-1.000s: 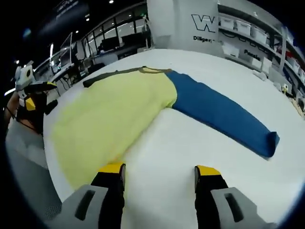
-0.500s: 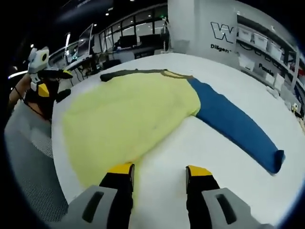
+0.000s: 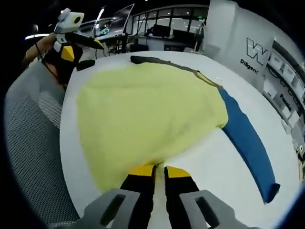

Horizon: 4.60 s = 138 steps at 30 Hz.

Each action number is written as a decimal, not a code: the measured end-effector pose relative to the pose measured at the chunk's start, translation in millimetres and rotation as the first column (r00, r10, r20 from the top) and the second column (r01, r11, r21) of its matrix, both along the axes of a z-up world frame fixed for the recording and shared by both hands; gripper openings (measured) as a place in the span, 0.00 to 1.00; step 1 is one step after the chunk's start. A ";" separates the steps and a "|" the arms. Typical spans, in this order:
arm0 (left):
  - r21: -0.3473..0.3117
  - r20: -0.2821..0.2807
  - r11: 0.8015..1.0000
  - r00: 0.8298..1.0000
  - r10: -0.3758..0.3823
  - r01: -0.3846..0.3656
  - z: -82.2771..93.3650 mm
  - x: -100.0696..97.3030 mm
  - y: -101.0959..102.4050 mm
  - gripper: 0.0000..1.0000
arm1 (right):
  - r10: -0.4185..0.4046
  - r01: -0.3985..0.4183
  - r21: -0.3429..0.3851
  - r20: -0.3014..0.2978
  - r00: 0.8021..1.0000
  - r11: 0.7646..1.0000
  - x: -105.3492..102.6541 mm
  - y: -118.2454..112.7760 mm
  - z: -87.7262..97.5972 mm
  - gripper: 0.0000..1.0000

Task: Fold the garment on the visible template until the final outline fits inside the template.

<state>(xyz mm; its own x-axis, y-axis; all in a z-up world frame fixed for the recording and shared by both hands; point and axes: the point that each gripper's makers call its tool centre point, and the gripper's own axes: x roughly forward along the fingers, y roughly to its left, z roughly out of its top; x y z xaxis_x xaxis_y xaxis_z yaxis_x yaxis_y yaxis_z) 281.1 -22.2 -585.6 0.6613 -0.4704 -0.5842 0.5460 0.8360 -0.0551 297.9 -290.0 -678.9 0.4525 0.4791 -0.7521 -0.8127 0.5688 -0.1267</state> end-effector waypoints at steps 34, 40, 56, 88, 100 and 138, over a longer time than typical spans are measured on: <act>0.020 -0.033 1.000 0.999 0.017 -0.017 -12.4 -3.2 19.8 0.86 | -0.543 0.570 0.044 -0.252 0.801 0.821 -7.0 -44.3 1.8 0.00; 0.026 -0.058 0.999 0.998 0.031 -0.029 -23.3 -5.4 29.0 0.85 | -0.538 0.560 0.028 -0.239 0.808 0.828 -6.6 -45.5 -0.2 0.00; 0.034 -0.130 0.999 0.991 0.019 -0.015 -52.6 -4.0 33.6 0.82 | -0.538 0.570 0.131 -0.217 0.815 0.811 0.5 -42.8 17.3 0.21; -0.030 -0.216 0.999 0.975 -0.051 0.045 -80.5 12.6 15.5 0.35 | -0.611 0.635 0.233 -0.173 0.773 0.737 -12.6 -61.1 57.8 0.64; -0.042 -0.157 0.996 0.984 -0.085 0.079 -61.1 40.4 -2.5 0.01 | -0.629 0.647 0.242 -0.157 0.761 0.723 -10.2 -63.7 55.7 0.53; -0.024 -0.060 0.984 0.982 -0.180 0.179 -29.5 80.7 -45.4 0.52 | -0.628 0.644 0.236 -0.147 0.764 0.728 -11.8 -59.3 47.4 0.63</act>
